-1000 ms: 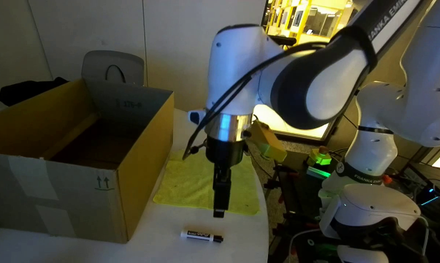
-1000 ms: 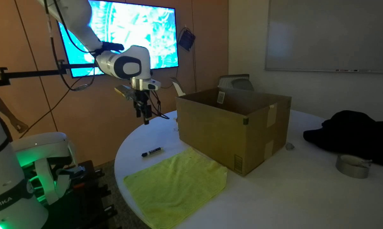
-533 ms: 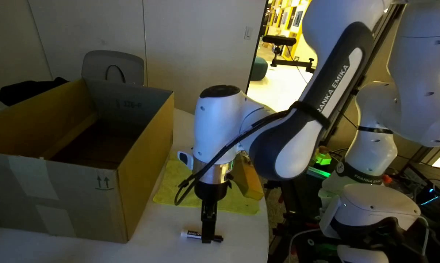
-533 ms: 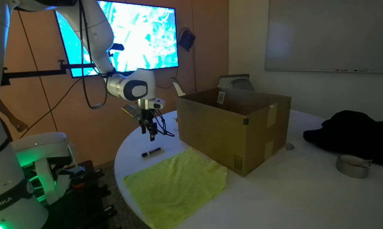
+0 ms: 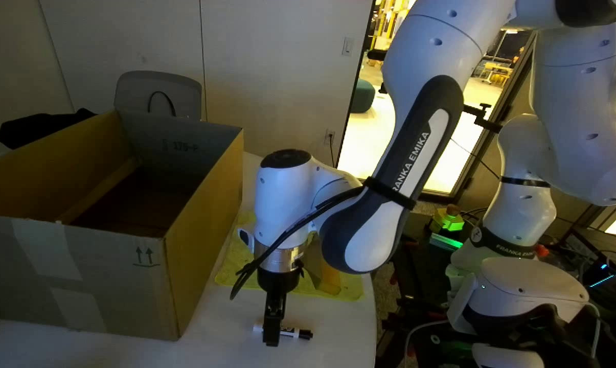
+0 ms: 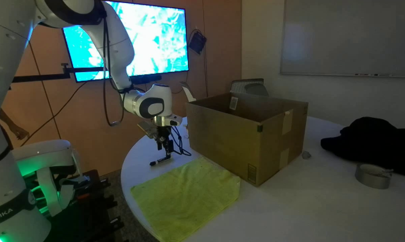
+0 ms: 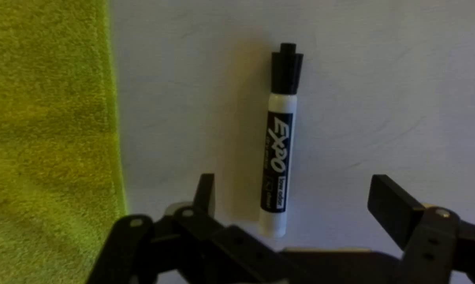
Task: Put the marker on the green towel then wrap the marker in the towel and put it in the box
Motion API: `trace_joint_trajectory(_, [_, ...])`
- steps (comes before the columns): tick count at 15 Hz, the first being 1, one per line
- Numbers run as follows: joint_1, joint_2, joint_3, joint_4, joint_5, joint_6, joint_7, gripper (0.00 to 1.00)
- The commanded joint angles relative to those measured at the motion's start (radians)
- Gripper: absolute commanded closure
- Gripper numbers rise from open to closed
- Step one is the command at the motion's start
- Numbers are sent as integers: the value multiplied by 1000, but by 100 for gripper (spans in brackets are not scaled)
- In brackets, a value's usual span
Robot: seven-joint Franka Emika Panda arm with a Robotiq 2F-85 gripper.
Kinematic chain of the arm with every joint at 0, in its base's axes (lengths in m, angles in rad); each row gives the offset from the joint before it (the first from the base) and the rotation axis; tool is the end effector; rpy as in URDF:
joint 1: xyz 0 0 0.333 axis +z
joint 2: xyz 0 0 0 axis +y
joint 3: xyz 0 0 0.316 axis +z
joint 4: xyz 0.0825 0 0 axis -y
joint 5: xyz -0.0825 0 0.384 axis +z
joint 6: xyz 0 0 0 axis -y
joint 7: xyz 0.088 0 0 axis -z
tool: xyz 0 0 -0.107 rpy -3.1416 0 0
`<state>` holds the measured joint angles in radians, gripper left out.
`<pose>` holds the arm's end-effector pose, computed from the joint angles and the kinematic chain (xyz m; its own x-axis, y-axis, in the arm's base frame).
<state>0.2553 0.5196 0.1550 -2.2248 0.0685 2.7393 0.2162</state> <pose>0.4962 0.2172 0.1398 0.9933 0.1119 -0.0276 0.1087 -0.9891 -0.0996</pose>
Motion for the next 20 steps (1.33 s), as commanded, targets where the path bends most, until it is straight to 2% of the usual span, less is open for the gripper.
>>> trace_joint_trajectory(1, [24,56,-26,46,-16,22,6,0])
trace_joint_trajectory(8, [70,86,-61,52,-43,1,23,0])
trace_joint_trajectory(9, [79,87,-65,50,-47,-2,27,4])
trace_joint_trajectory(10, [91,89,-74,49,-56,-6,33,26])
trace_joint_trajectory(12, [110,88,-91,50,-75,-18,42,30])
trace_joint_trajectory(13, [118,86,-101,49,-86,-24,50,36])
trace_joint_trajectory(20, [161,15,-134,42,-160,-111,91,91])
